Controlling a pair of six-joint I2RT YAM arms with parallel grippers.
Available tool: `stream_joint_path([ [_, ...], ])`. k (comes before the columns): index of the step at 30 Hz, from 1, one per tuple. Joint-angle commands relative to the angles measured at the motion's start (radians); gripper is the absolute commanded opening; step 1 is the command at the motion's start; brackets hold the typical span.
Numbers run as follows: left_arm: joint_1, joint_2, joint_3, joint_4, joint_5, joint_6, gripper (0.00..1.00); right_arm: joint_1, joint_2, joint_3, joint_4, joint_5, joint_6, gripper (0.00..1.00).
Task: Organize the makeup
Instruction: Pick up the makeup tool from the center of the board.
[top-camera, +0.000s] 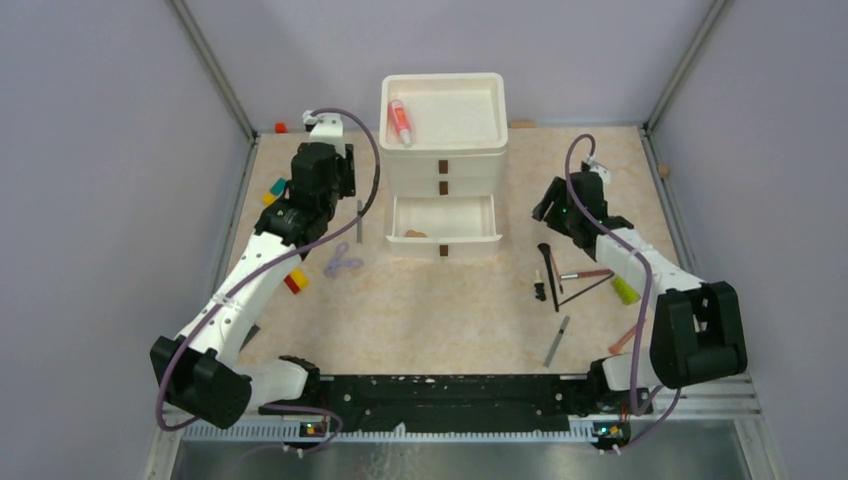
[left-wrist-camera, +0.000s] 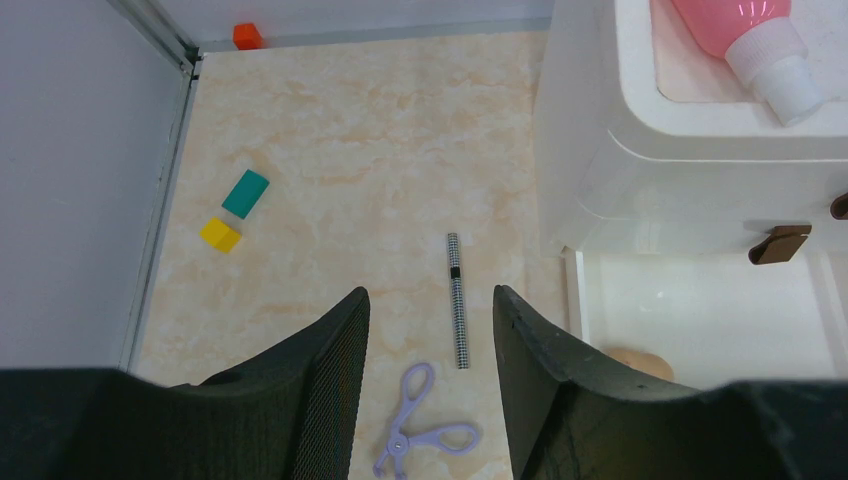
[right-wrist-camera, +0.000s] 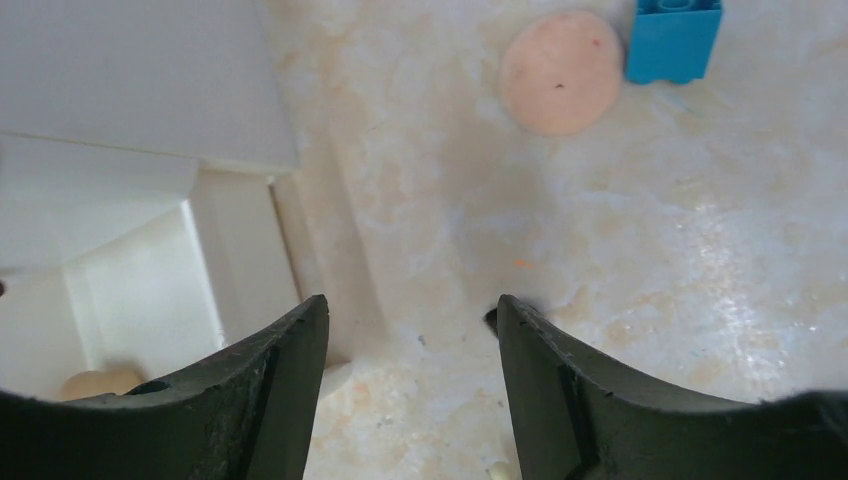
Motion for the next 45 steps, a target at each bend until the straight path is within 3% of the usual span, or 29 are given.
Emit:
stream_joint_path([
  [1, 0.005, -0.029, -0.007, 0.05, -0.001, 0.009, 0.55, -0.024, 0.082, 0.112, -0.101, 0.101, -0.058, 0.62],
  [6, 0.004, -0.03, -0.009, 0.05, -0.001, 0.012, 0.55, -0.034, 0.212, 0.195, -0.125, 0.163, -0.044, 0.62],
  [16, 0.004, -0.031, -0.016, 0.056, -0.004, 0.019, 0.55, -0.116, 0.303, 0.161, -0.005, 0.156, 0.073, 0.61],
  [30, 0.005, -0.026, -0.018, 0.058, 0.008, 0.022, 0.55, -0.209, 0.446, 0.195, 0.078, 0.042, 0.106, 0.56],
  [45, 0.007, -0.027, -0.021, 0.061, 0.004, 0.027, 0.55, -0.24, 0.465, 0.181, 0.162, -0.012, 0.098, 0.17],
])
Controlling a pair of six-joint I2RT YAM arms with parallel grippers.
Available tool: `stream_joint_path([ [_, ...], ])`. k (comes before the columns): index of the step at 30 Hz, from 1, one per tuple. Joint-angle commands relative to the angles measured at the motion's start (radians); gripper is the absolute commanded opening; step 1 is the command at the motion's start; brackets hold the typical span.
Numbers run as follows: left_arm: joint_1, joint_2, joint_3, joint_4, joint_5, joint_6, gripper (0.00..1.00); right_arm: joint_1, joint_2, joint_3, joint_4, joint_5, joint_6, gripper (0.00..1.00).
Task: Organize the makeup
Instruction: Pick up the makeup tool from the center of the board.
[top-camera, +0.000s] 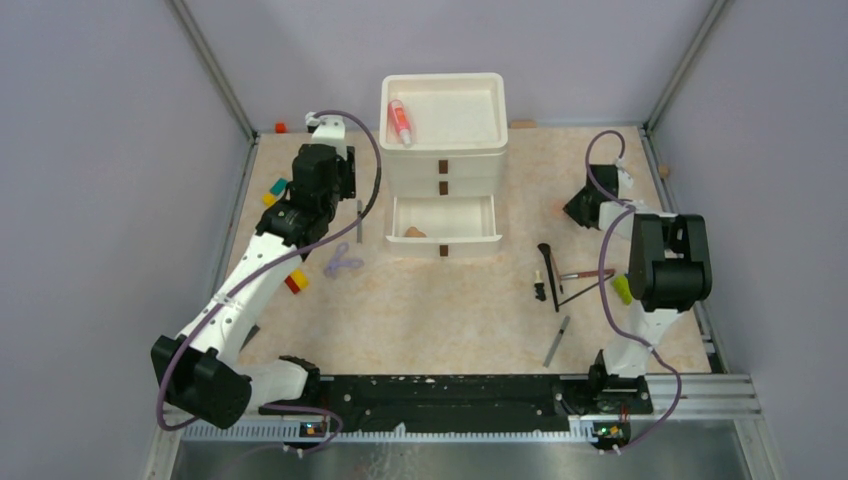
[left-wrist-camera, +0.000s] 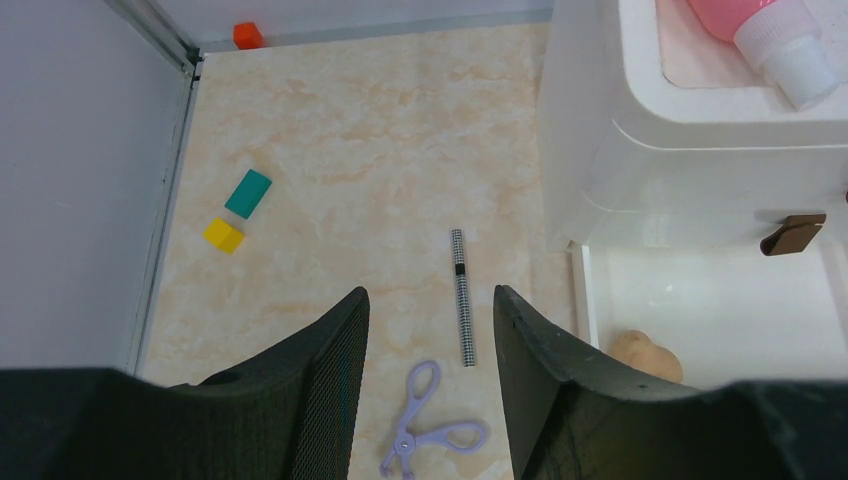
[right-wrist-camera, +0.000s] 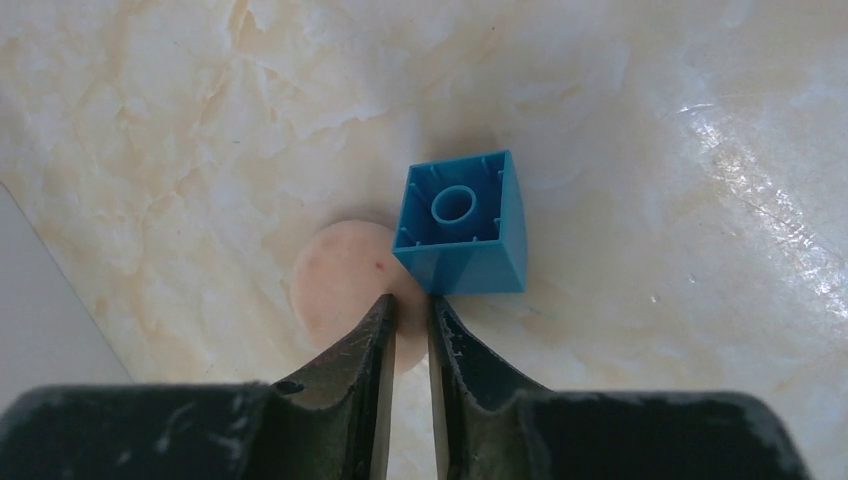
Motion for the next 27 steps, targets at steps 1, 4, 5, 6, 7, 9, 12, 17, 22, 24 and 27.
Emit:
stream_joint_path([
  [1, 0.007, -0.027, -0.005, 0.052, -0.001, 0.006, 0.55, -0.005, -0.007, -0.009, 0.058, -0.03, -0.02, 0.13],
  [4, 0.006, -0.028, -0.007, 0.053, 0.002, 0.007, 0.55, -0.006, -0.057, -0.035, 0.094, -0.053, -0.034, 0.1],
  [5, 0.006, -0.03, -0.006, 0.054, 0.0, 0.007, 0.55, -0.005, -0.077, -0.049, 0.11, -0.056, -0.039, 0.09],
  [6, 0.007, -0.029, -0.007, 0.053, 0.0, 0.007, 0.55, -0.005, -0.1, -0.061, 0.122, -0.061, -0.041, 0.08],
  [7, 0.006, -0.029, -0.006, 0.054, 0.0, 0.009, 0.55, -0.004, -0.121, -0.073, 0.127, -0.064, -0.044, 0.07],
  [9, 0.006, -0.029, -0.006, 0.054, -0.001, 0.009, 0.55, -0.005, -0.17, -0.086, 0.12, -0.066, -0.05, 0.06],
  [12, 0.006, -0.028, -0.008, 0.054, -0.002, 0.01, 0.55, -0.002, -0.25, -0.117, 0.107, -0.078, -0.057, 0.05],
  [17, 0.006, -0.027, -0.007, 0.053, 0.003, 0.01, 0.55, 0.061, -0.373, -0.169, 0.092, -0.149, -0.067, 0.04],
  [22, 0.006, -0.025, -0.007, 0.052, 0.006, 0.01, 0.55, 0.191, -0.476, -0.206, 0.09, -0.177, -0.063, 0.04],
  [24, 0.006, -0.028, -0.008, 0.051, 0.009, 0.009, 0.55, 0.239, -0.493, -0.21, 0.092, -0.189, -0.048, 0.05],
  [27, 0.006, -0.029, -0.008, 0.052, 0.006, 0.011, 0.55, 0.297, -0.496, -0.205, 0.108, -0.2, -0.028, 0.05],
])
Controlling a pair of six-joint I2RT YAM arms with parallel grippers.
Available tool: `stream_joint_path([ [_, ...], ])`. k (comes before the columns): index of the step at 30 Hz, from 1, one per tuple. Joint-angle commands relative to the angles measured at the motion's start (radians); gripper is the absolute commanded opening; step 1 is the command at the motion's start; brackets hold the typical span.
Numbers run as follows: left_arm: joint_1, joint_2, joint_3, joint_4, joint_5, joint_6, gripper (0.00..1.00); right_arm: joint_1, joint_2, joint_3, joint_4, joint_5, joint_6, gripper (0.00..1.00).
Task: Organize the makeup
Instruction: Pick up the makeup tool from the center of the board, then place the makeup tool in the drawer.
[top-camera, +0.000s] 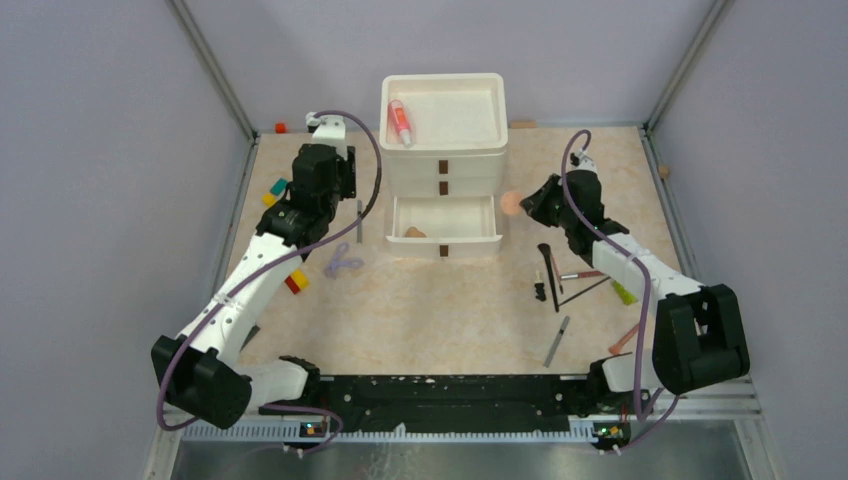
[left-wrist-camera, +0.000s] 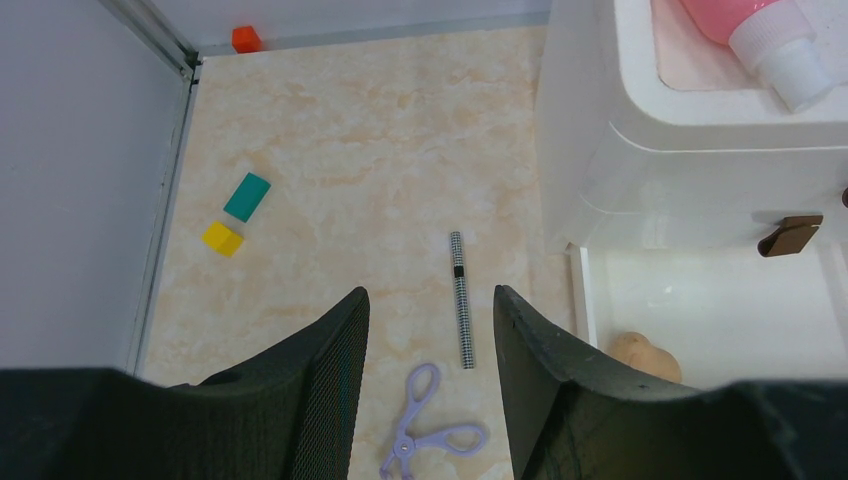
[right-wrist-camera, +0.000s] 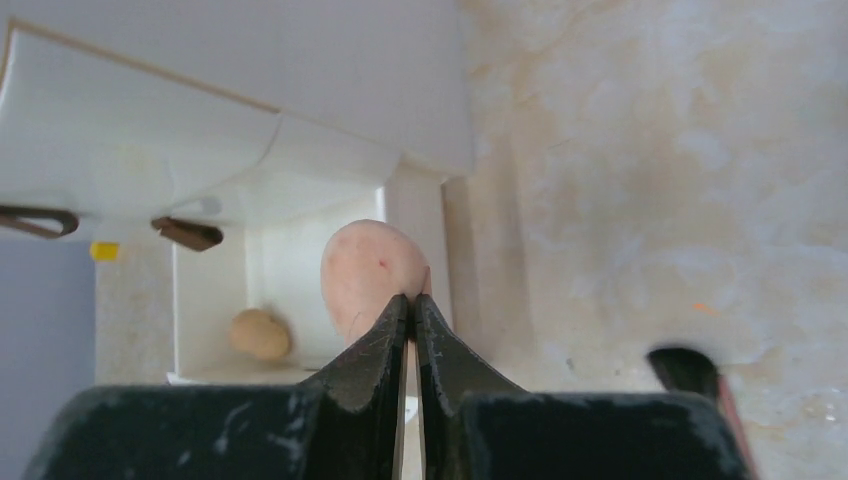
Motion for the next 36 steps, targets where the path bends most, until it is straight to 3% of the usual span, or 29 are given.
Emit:
stream_joint_path([
  [1, 0.006, -0.03, -0.006, 0.044, 0.001, 0.007, 0.55, 0.077, -0.026, 0.008, 0.045, -0.031, 0.021, 0.05],
  [8, 0.006, -0.033, -0.007, 0.044, -0.001, 0.009, 0.55, 0.172, 0.121, 0.098, 0.104, -0.045, 0.05, 0.08],
  [13, 0.006, -0.036, -0.009, 0.044, -0.006, 0.012, 0.55, 0.208, 0.213, 0.161, 0.12, -0.089, 0.069, 0.31],
  [17, 0.006, -0.04, -0.012, 0.046, -0.009, 0.014, 0.55, 0.207, 0.168, 0.145, 0.067, -0.002, 0.041, 0.42],
  [25, 0.007, -0.041, -0.012, 0.047, -0.011, 0.016, 0.55, 0.149, 0.036, 0.121, -0.183, 0.155, -0.091, 0.42],
  [32, 0.006, -0.036, -0.012, 0.047, 0.0, 0.014, 0.55, 0.078, 0.008, 0.095, -0.378, 0.156, -0.188, 0.42],
  [36, 0.006, -0.034, -0.012, 0.047, 0.002, 0.012, 0.55, 0.073, 0.012, 0.067, -0.406, 0.169, -0.199, 0.42],
])
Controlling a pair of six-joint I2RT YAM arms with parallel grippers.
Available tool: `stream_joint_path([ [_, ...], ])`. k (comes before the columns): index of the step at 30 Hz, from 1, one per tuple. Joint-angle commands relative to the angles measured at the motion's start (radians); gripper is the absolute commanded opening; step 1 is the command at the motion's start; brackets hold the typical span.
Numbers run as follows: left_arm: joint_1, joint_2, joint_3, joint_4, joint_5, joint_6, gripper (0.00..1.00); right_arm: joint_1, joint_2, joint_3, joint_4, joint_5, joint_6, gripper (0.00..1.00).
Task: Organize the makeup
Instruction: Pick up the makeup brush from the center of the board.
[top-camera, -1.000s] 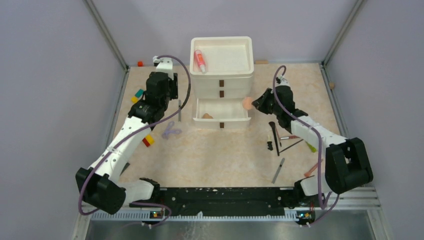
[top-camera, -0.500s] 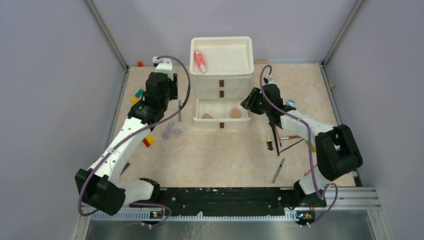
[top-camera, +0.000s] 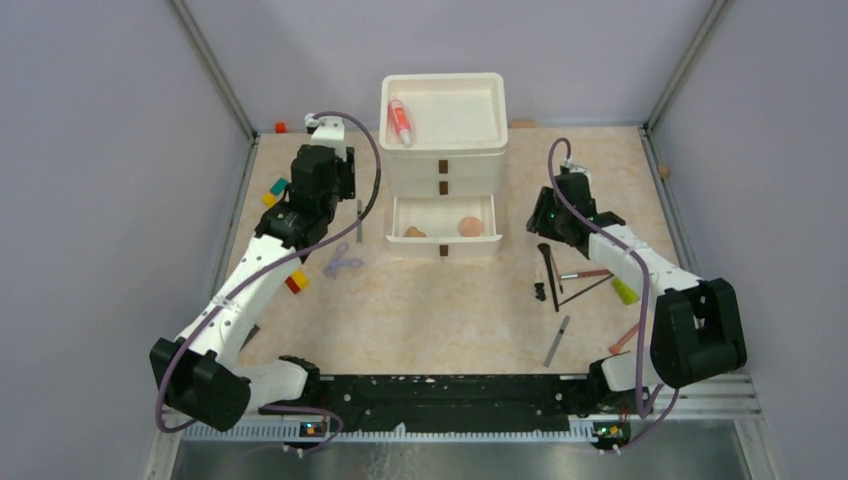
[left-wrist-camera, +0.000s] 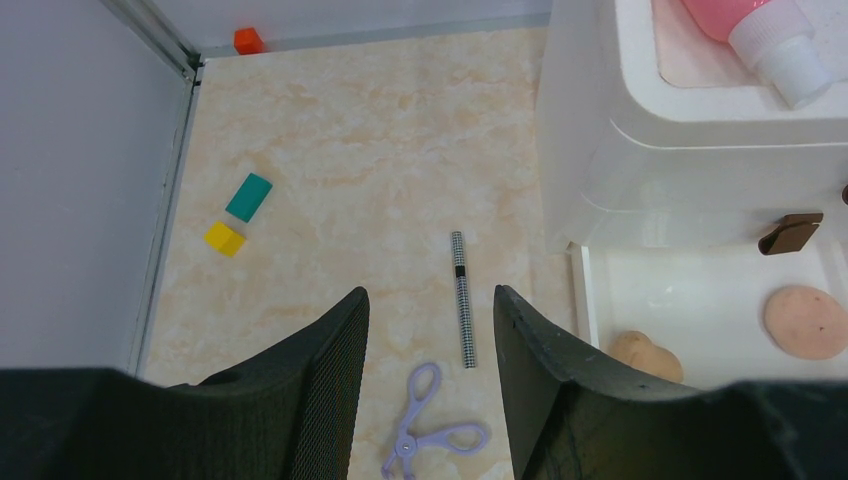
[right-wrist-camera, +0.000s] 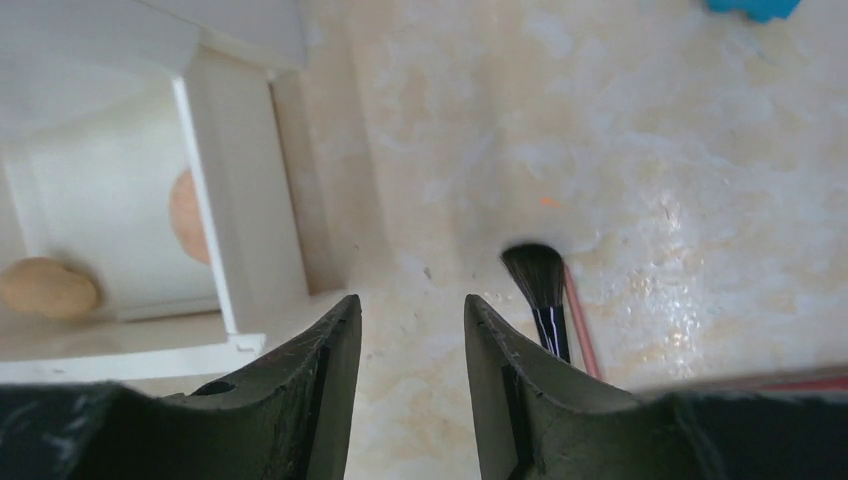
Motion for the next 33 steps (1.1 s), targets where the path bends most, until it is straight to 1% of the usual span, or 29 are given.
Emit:
stream_joint_path([
  [1, 0.006, -0.022, -0.001, 0.042, 0.004, 0.008, 0.55, -0.003, -0.016, -0.037, -0.079, 0.023, -0.046, 0.42],
  [11, 0.007, -0.025, -0.004, 0.042, -0.003, 0.011, 0.55, -0.008, -0.02, -0.064, -0.097, 0.045, -0.024, 0.42],
  [24, 0.006, -0.027, -0.003, 0.043, 0.0, 0.011, 0.55, -0.011, -0.031, -0.059, -0.118, 0.08, -0.05, 0.42],
  [29, 0.006, -0.025, -0.004, 0.043, 0.002, 0.011, 0.55, -0.014, -0.004, -0.043, -0.159, 0.133, -0.055, 0.41],
  [33, 0.006, -0.023, -0.004, 0.043, 0.004, 0.011, 0.55, -0.022, 0.063, -0.032, -0.175, 0.098, -0.063, 0.36],
])
